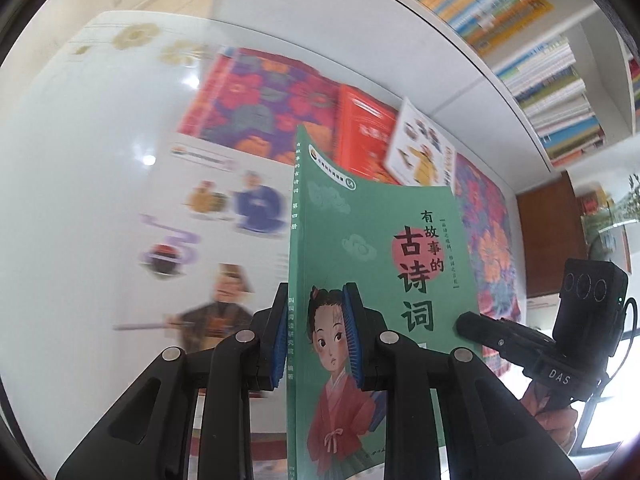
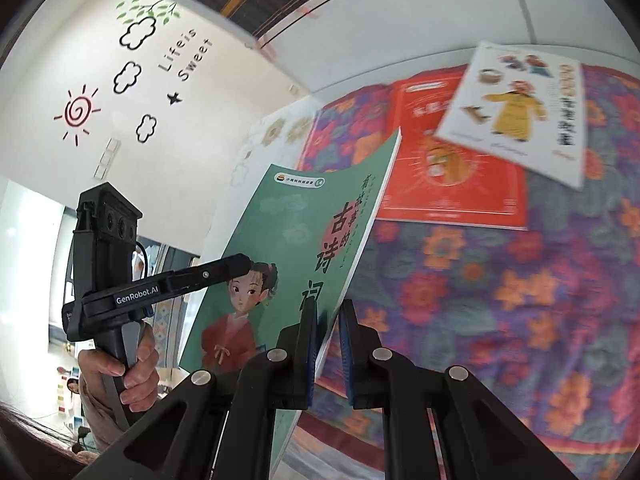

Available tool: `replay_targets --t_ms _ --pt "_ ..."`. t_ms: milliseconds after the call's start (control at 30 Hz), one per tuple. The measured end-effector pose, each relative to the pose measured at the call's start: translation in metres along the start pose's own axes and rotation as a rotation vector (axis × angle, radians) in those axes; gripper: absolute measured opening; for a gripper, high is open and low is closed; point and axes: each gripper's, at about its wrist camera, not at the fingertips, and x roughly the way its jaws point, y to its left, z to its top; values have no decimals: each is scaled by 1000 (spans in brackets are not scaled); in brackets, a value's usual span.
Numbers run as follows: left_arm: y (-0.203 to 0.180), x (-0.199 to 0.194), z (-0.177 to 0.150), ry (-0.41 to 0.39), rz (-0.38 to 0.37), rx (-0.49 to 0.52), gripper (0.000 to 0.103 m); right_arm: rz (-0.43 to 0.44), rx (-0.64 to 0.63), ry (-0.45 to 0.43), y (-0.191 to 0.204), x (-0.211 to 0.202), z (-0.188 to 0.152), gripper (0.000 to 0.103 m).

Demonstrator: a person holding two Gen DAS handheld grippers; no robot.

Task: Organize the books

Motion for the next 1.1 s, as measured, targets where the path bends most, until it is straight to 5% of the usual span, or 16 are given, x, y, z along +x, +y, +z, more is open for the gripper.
replay_targets --t_ms 467,1100 --pt "83 -3 9 -33 18 -67 21 37 20 47 34 89 5 12" --pt "99 -2 9 -35 27 -106 30 25 120 54 15 109 -7 12"
